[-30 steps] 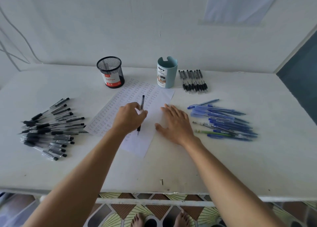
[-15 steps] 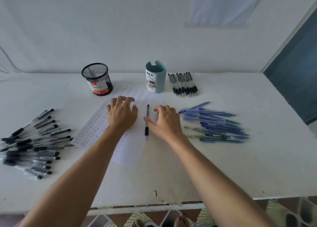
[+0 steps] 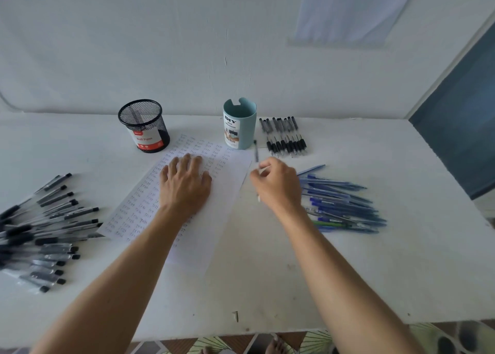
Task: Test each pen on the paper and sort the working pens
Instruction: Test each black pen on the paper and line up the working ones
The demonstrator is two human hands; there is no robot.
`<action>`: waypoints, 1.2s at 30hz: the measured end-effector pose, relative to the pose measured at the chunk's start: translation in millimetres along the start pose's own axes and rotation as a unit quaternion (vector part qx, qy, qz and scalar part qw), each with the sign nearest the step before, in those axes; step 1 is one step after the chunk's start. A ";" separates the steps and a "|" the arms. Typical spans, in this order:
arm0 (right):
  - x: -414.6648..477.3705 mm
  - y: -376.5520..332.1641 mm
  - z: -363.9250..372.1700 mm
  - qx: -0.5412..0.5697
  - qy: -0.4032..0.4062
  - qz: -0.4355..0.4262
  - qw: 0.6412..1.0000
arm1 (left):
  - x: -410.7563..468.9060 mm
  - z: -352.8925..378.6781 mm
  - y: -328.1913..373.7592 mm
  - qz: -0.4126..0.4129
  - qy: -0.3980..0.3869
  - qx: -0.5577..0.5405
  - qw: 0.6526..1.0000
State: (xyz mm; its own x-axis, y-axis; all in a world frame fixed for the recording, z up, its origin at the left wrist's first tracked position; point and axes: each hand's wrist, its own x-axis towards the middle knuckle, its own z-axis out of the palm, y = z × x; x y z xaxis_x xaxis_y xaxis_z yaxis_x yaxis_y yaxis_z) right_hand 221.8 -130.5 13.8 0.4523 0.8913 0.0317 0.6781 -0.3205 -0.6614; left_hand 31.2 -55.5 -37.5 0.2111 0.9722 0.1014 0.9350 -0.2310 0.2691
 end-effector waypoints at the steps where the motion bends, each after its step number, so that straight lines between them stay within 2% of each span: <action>1: 8.8 4.6 -7.2 0.022 0.031 0.003 0.999 | -0.3 -0.1 0.1 -0.001 -0.001 0.001 1.000; 3: 29.9 12.7 -21.4 0.053 0.084 0.022 0.995 | -0.6 0.0 0.0 -0.003 -0.002 0.002 1.000; 5: 54.2 20.5 -31.8 0.046 0.104 0.054 0.992 | -0.8 -0.2 0.2 -0.005 -0.002 0.002 1.000; 10: 99.6 35.7 -38.5 0.023 0.097 0.114 0.989 | -0.9 -1.3 2.3 -0.007 -0.004 0.009 1.000; 15: 124.1 52.2 -34.6 -0.004 0.097 0.131 0.987 | -0.9 -1.7 3.0 -0.011 -0.005 0.010 1.000; 23: 135.4 56.2 -32.4 -0.008 0.053 0.113 0.992 | 0.6 0.1 0.7 -0.012 -0.005 0.006 1.000; 29: 118.3 45.6 -35.6 -0.060 0.000 0.145 0.988 | -0.1 -1.1 1.2 -0.016 0.001 -0.006 1.000; 33: 99.5 37.3 -30.3 -0.086 0.028 0.129 0.987 | -0.2 -3.8 2.3 -0.017 -0.003 -0.031 0.999; 36: 72.4 22.0 -20.5 -0.072 0.062 0.069 0.993 | 0.7 -10.8 2.1 -0.038 0.001 -0.104 0.994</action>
State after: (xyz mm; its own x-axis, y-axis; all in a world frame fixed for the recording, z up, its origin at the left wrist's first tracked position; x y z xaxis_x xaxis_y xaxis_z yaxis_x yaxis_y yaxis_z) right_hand 281.3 -79.5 16.9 0.6083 0.7923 0.0461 0.6768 -0.4875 -0.5517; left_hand 30.2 -55.8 -26.5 0.1410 0.9872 0.0750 0.8692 -0.1597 0.4679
